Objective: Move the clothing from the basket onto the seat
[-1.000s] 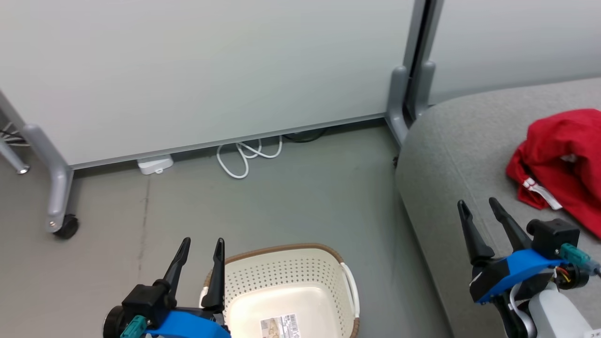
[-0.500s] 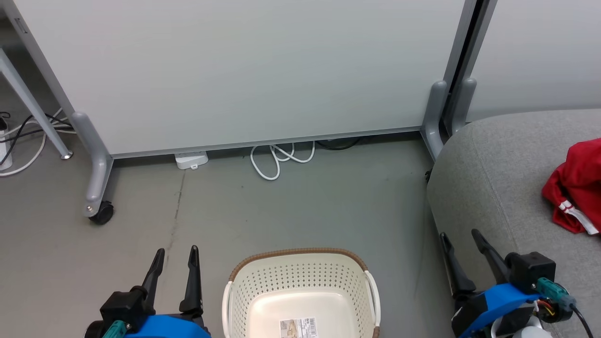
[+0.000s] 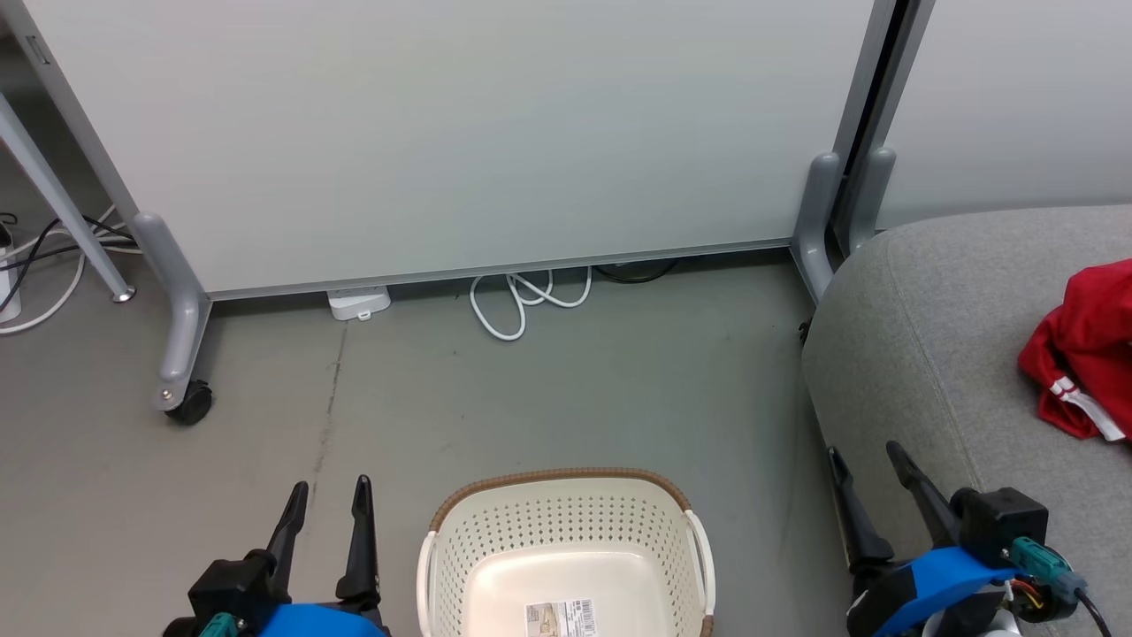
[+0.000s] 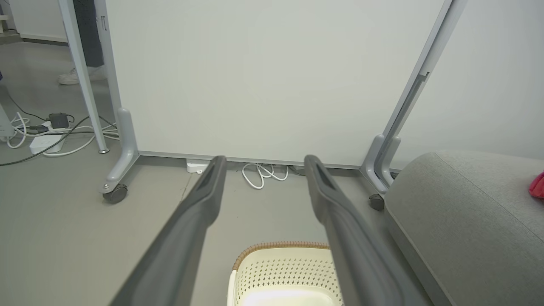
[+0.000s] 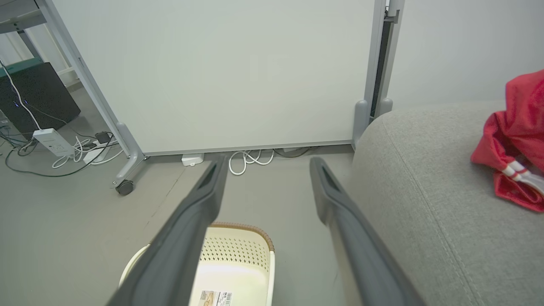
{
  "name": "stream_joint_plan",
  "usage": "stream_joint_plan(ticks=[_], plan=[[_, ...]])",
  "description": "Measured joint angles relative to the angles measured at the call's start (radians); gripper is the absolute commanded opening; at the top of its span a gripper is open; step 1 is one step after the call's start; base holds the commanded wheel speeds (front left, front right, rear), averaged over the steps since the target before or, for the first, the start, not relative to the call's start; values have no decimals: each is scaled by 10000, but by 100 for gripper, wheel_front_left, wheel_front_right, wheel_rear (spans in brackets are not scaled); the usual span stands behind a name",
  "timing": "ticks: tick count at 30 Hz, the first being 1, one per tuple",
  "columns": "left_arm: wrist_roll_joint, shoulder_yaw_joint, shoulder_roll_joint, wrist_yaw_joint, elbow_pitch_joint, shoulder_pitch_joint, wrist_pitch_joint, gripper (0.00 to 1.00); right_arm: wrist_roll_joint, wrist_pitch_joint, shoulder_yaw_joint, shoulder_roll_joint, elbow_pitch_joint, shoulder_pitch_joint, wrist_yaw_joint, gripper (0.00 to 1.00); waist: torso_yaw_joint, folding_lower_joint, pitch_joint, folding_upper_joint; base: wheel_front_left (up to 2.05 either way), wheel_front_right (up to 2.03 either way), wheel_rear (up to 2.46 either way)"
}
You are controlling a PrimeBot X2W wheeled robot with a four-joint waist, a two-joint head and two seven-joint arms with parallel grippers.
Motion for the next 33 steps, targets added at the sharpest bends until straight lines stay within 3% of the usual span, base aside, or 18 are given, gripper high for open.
stream_joint_plan(ticks=[12, 13, 25, 33], plan=[[-6, -65, -8, 0, -73, 62, 0, 100, -23, 98, -86, 90, -221, 78, 0, 100, -28, 0, -6, 0, 0, 0, 0], [-13, -75, -8, 0, -77, 72, 2, 0, -23, 98, -84, 92, -222, 82, 0, 0, -31, 0, -4, 0, 0, 0, 0], [-125, -144, -25, 0, 890, 702, 84, 0, 19, 138, -23, 130, 840, 521, 0, 0, -49, 0, -5, 0, 0, 0, 0], [-1557, -52, -15, 0, 761, 695, 443, 0, 1511, 407, -155, 136, 794, 522, 0, 0, -103, 0, 3, 0, 0, 0, 0]])
